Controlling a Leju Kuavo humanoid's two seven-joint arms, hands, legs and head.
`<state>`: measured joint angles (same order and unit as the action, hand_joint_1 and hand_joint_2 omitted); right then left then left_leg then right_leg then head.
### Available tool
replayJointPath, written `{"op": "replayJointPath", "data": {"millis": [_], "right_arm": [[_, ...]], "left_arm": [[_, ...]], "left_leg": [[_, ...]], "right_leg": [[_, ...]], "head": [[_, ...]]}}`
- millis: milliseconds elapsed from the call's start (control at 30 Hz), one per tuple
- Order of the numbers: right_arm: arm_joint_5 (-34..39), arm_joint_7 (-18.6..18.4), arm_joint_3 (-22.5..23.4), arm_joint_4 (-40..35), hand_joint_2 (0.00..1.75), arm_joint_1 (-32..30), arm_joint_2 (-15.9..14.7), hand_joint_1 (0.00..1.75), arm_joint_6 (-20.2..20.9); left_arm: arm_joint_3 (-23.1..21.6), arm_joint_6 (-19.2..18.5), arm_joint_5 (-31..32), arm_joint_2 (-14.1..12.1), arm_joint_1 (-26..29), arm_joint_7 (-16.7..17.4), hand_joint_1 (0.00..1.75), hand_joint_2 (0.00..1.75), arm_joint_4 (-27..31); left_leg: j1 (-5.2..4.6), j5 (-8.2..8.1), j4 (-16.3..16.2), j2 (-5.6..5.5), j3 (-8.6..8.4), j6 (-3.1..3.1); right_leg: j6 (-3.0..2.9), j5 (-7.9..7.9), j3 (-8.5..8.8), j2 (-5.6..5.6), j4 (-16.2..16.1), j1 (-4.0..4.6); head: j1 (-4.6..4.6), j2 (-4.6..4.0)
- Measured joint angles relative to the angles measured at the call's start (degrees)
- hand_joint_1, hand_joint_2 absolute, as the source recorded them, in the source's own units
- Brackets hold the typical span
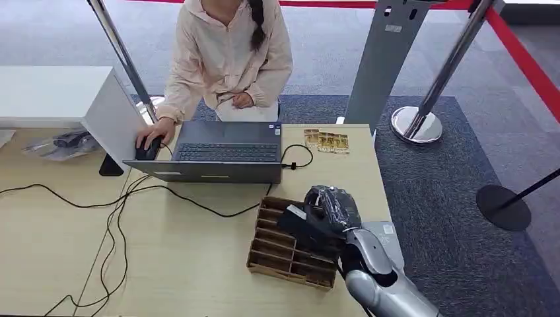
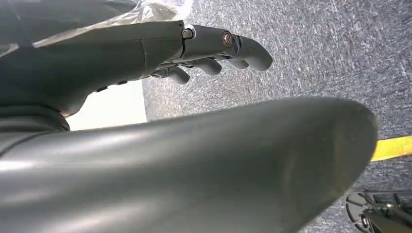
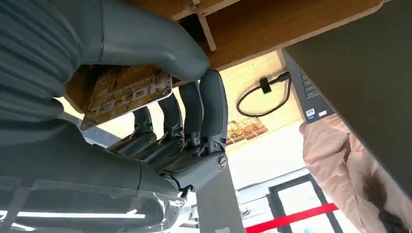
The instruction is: Pass the card to the sensor for recognition and then transmit it.
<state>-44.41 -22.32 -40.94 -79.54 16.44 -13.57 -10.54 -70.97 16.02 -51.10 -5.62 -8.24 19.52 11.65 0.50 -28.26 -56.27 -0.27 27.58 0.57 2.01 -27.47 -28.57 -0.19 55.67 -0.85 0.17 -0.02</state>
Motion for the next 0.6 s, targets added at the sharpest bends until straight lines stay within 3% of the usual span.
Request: {"op": "replayJointPath", "data": {"millis": [100,333,600], "right_arm": [[-0.46,0.04,0.0,0.0,1.75,0.04,-0.02,1.27,-0.33],[-1.4,-0.02,0.09,-0.42,1.75,1.1,-0.04,0.87,-0.66],[-2.6,0.04,0.11,-0.48,1.75,1.14,-0.11,0.89,-1.44]], "left_arm": [[0.0,0.02,0.0,0.0,0.0,-0.07,0.0,0.0,0.0],[0.0,0.0,0.02,0.0,-0.01,-0.35,0.0,0.0,0.0],[0.0,-0.02,0.2,0.0,0.01,-0.33,0.0,0.0,0.0]], "left_leg": [[0.0,0.0,0.0,0.0,0.0,0.0],[0.0,0.0,0.0,0.0,-0.02,0.0],[0.0,0.0,0.0,0.0,-0.03,0.0]], "right_leg": [[0.0,0.0,0.0,0.0,0.0,0.0],[0.0,0.0,0.0,0.0,0.0,0.0],[0.0,0.0,0.01,0.0,0.0,0.0]], "head": [[0.0,0.0],[0.0,0.0],[0.0,0.0]]}}
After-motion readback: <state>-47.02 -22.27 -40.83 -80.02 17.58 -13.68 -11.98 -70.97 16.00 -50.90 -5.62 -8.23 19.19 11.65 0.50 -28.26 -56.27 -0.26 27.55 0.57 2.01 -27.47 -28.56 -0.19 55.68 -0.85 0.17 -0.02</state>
